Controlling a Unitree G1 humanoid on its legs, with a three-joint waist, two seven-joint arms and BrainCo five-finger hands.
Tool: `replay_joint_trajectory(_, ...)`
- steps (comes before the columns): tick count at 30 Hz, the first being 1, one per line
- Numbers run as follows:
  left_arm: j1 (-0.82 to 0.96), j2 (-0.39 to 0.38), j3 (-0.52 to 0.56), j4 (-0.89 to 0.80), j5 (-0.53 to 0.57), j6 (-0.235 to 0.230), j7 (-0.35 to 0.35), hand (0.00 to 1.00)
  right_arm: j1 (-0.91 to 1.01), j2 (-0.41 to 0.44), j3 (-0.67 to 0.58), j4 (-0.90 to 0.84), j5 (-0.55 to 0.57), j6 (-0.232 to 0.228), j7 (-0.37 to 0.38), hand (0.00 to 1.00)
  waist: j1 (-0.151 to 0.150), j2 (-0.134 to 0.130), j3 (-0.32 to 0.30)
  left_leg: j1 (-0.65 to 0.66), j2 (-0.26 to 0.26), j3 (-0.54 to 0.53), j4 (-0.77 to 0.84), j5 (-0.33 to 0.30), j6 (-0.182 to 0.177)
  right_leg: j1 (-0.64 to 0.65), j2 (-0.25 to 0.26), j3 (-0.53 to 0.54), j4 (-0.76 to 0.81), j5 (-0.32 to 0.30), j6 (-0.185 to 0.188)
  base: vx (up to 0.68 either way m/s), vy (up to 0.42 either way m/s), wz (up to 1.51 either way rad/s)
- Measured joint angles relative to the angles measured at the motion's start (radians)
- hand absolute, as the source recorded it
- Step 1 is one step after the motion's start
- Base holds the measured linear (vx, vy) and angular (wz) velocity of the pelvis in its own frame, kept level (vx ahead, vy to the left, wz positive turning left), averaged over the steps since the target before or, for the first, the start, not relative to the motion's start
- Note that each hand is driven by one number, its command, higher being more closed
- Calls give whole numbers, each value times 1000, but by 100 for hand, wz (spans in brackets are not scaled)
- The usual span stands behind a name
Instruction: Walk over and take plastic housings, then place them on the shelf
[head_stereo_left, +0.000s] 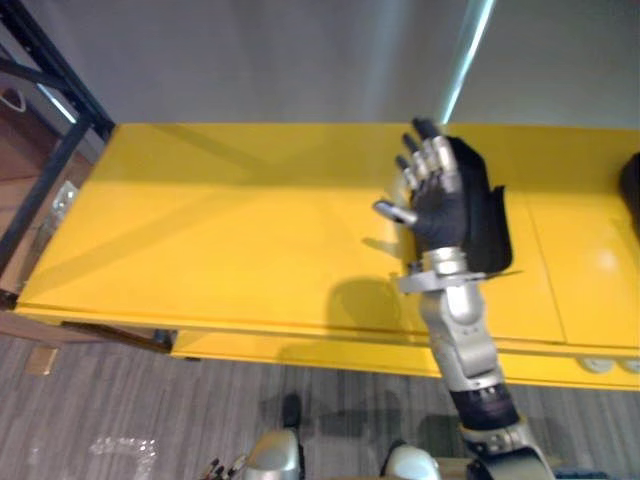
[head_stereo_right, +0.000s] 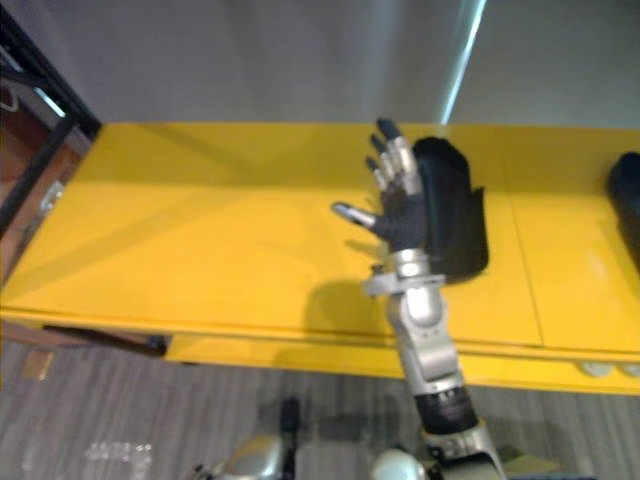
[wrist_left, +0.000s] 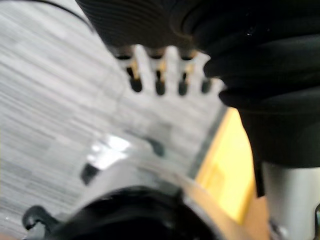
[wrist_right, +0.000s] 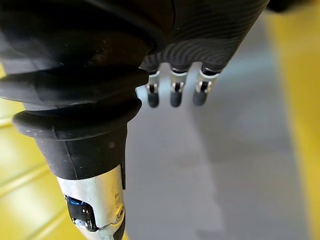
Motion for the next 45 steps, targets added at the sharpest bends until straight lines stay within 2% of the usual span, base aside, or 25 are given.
replay_joint_trajectory(2,-18,4,10,-1,0,3,19,0,37,-13,-58,0,15,-5,-16,0,-1,-14,-18,2,1,11,-1,-1,0,9,6,3,-24,18,-3,29,8,-10)
replay_joint_trajectory(4,-29,0,15,-5,0,2,31,0,73,-21,-107,0,40,-27,-23,0,-5,-11,-26,18,5,19,-6,-6,0,29,15,9,-49,42,-10,-15,12,-11)
replay_joint_trajectory(6,-28,-5,18,-7,-1,2,53,0,134,-22,-163,-12,62,-48,-44,0,-16,-11,-65,20,8,33,-8,-15,1,29,20,30,-69,58,-15,-32,23,-17)
replay_joint_trajectory(9,-26,-8,19,-7,-7,3,65,0,217,-25,-238,-45,64,-75,-78,0,-29,-10,-96,30,12,60,-9,-27,6,30,22,57,-81,60,-13,-52,0,-32)
replay_joint_trajectory(12,-27,-10,19,-5,-13,3,74,0,291,-27,-303,-43,48,-82,-138,0,-49,-9,-118,33,19,70,-10,-24,2,28,31,68,-86,60,-13,-46,-22,-14)
replay_joint_trajectory(15,-29,-10,19,6,-11,4,85,0,373,-26,-371,-23,43,-82,-231,0,-79,-5,-122,47,25,74,-10,-18,-7,30,42,69,-93,60,-13,-48,-23,-8)
replay_joint_trajectory(16,-29,-10,19,9,-10,5,90,0,408,-24,-405,10,26,-81,-276,0,-81,-8,-122,49,26,80,-10,-17,-8,27,43,78,-94,59,-14,-42,-7,-9)
replay_joint_trajectory(18,-30,-11,19,10,-9,6,92,0,436,-16,-427,58,14,-77,-311,0,-81,-10,-124,48,27,102,-10,-17,-8,14,41,91,-94,55,-21,-34,17,-23)
replay_joint_trajectory(20,-31,-8,19,10,-10,6,96,0,464,15,-437,132,68,-81,-324,0,-83,-11,-123,48,26,115,-10,-16,-9,3,40,106,-93,57,-19,-14,27,-25)
replay_joint_trajectory(22,-35,-1,20,11,-19,15,103,0,489,55,-435,246,185,-97,-316,0,-83,-20,-121,48,23,124,-10,-18,-7,-2,36,114,-93,59,-19,8,26,-13)
replay_joint_trajectory(24,-56,10,21,25,-53,37,104,0,499,118,-434,442,280,-126,-295,0,-83,-28,-117,47,20,127,-10,-21,-6,0,35,116,-100,72,-13,35,23,-3)
replay_joint_trajectory(27,-68,8,32,38,-50,40,103,0,506,171,-433,623,309,-159,-243,0,-82,-29,-116,50,17,130,-10,-24,-7,11,34,119,-113,78,-13,51,20,-2)
replay_joint_trajectory(30,-70,1,57,41,-45,41,100,0,504,193,-418,673,309,-199,-188,0,-81,-28,-115,52,17,130,-10,-28,-9,17,35,118,-123,79,-13,0,0,0)
replay_joint_trajectory(32,-75,2,58,42,-23,64,100,0,499,192,-403,673,309,-211,-182,0,-80,-28,-115,52,17,130,-10,-30,-9,18,35,117,-126,79,-13,0,0,0)
replay_joint_trajectory(33,-86,4,61,44,11,105,100,0,493,193,-400,673,309,-217,-175,0,-79,-31,-114,53,17,131,-10,-31,-9,20,35,117,-130,79,-13,0,0,0)
replay_joint_trajectory(35,-101,12,64,52,123,162,80,0,484,192,-375,673,309,-217,-173,0,-79,-36,-110,57,17,133,-10,-36,-11,26,36,117,-136,79,-13,7,-2,-2)
replay_joint_trajectory(37,-107,16,59,70,189,203,51,0,478,192,-341,673,305,-207,-173,0,-75,-40,-104,73,20,155,-10,-43,-14,30,37,137,-138,79,-14,23,5,-26)
replay_joint_trajectory(40,-126,35,14,94,232,263,22,0,477,193,-301,674,295,-183,-173,0,-78,-42,-103,86,20,180,-10,-53,-18,29,37,162,-140,79,-14,50,13,-26)
replay_joint_trajectory(43,-140,49,-23,101,273,279,14,0,483,193,-286,676,286,-170,-173,0,-83,-44,-102,91,21,189,-10,-57,-22,28,38,169,-140,80,-14,44,4,-11)
replay_joint_trajectory(45,-147,51,-33,102,321,284,14,0,488,193,-266,676,284,-170,-173,0,-84,-44,-102,106,29,229,-11,-61,-28,28,45,196,-140,89,-28,16,6,-33)
